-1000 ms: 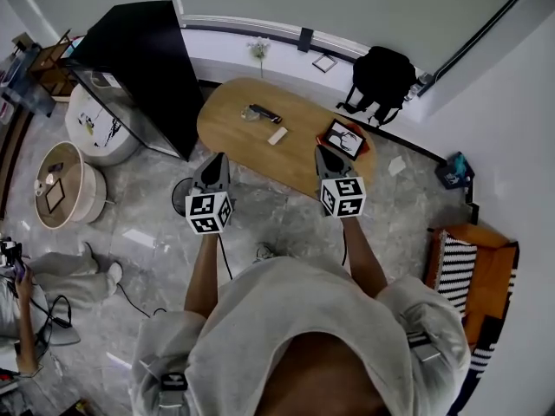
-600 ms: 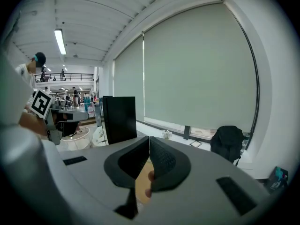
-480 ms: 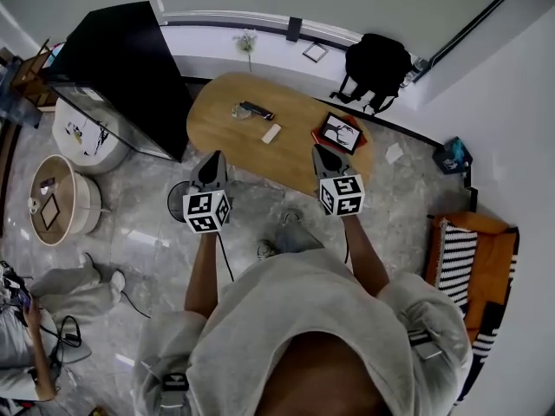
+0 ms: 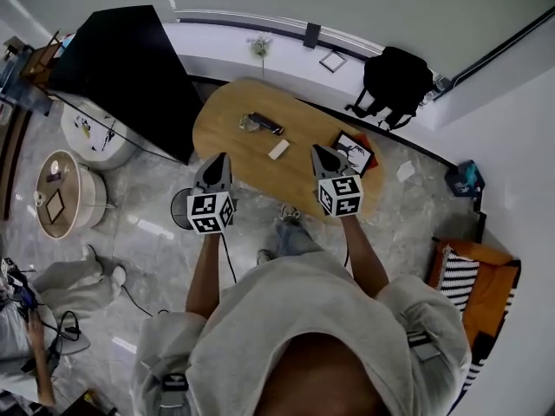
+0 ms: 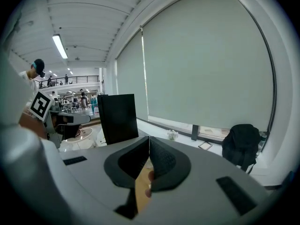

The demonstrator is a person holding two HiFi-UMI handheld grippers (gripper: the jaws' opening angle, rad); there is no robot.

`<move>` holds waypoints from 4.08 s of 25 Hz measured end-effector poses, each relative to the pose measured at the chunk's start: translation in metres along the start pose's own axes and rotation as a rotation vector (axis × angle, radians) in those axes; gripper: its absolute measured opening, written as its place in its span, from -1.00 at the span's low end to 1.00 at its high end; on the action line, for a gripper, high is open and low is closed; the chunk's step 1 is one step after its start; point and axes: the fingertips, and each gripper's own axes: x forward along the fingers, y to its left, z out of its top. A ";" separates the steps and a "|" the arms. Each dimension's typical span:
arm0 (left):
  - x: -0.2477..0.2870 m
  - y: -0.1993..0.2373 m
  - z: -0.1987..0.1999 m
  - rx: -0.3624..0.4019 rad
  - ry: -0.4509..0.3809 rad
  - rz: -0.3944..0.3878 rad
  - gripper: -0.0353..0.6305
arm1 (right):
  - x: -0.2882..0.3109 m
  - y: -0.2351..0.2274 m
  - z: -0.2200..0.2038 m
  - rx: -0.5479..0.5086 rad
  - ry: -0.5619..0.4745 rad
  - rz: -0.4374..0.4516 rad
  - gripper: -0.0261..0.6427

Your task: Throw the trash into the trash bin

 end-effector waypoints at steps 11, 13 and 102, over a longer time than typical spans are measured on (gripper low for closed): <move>0.078 0.008 0.023 -0.007 0.030 0.087 -0.84 | 0.084 -0.058 0.033 0.003 0.003 0.102 -0.83; 0.091 0.012 0.025 -0.008 0.038 0.099 -0.84 | 0.100 -0.066 0.037 0.004 0.005 0.118 -0.83; 0.171 0.014 -0.299 -0.230 0.475 -0.013 -0.84 | 0.278 -0.043 -0.346 0.099 0.698 0.392 -0.17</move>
